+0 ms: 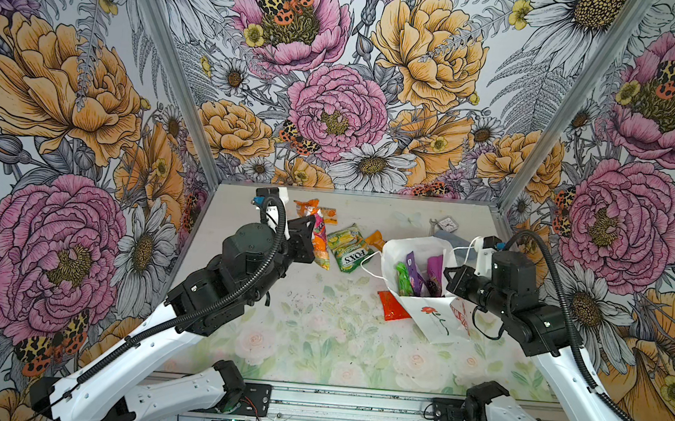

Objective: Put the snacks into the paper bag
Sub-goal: 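Lift the orange bag with the left gripper over the paper bag, then lower the orange bag into the paper bag held by the right gripper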

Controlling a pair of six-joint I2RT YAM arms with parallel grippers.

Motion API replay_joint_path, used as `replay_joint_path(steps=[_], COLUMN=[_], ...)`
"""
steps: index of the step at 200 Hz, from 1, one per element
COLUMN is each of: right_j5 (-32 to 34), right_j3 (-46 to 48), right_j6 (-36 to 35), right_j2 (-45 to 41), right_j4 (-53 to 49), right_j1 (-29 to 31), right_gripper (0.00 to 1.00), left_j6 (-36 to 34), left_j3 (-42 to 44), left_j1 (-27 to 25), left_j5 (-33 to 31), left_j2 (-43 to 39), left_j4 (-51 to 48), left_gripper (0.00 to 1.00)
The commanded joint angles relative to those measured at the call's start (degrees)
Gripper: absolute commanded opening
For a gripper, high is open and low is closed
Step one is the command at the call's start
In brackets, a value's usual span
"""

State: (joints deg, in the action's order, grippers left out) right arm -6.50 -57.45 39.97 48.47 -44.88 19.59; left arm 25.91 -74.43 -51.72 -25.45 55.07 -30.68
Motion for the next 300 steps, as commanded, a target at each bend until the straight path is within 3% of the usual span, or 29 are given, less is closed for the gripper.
replay_joint_path(steps=[1, 17, 41, 99, 180, 241, 300], right_j5=[0.15, 0.57, 1.89, 2.99, 3.11, 4.09, 3.83], right_j3=[-3.07, -2.76, -2.97, -3.46, -3.19, -2.15, -1.64], right_j6=[1.95, 2.87, 3.54, 3.24, 2.36, 2.61, 3.00], right_j2=[0.09, 0.93, 2.49, 5.04, 5.93, 4.86, 4.52], right_j4=[8.41, 9.85, 11.68, 13.68, 15.27, 14.56, 14.56], right_j1=[2.76, 4.83, 8.25, 12.47, 13.03, 12.13, 12.09], right_gripper=[0.00, 0.00, 0.00, 0.00, 0.00, 0.00, 0.00], left_j6=[-5.34, -5.76, -3.89, -1.06, 3.59, 7.39, 10.62], left_j3=[-5.88, -9.23, -12.67, -12.23, -4.46, -1.00, 0.51], left_j1=[-5.90, -9.66, -11.01, -14.37, -12.68, -9.95, -6.73], left_j5=[3.06, 3.48, 5.75, 7.46, 12.19, 13.06, 19.14], left_j2=[4.01, 7.31, 12.78, 19.75, 22.43, 23.33, 24.40], left_j4=[1.46, 2.32, 1.89, 4.65, 13.20, 14.06, 16.70], left_gripper=[0.00, 0.00, 0.00, 0.00, 0.00, 0.00, 0.00])
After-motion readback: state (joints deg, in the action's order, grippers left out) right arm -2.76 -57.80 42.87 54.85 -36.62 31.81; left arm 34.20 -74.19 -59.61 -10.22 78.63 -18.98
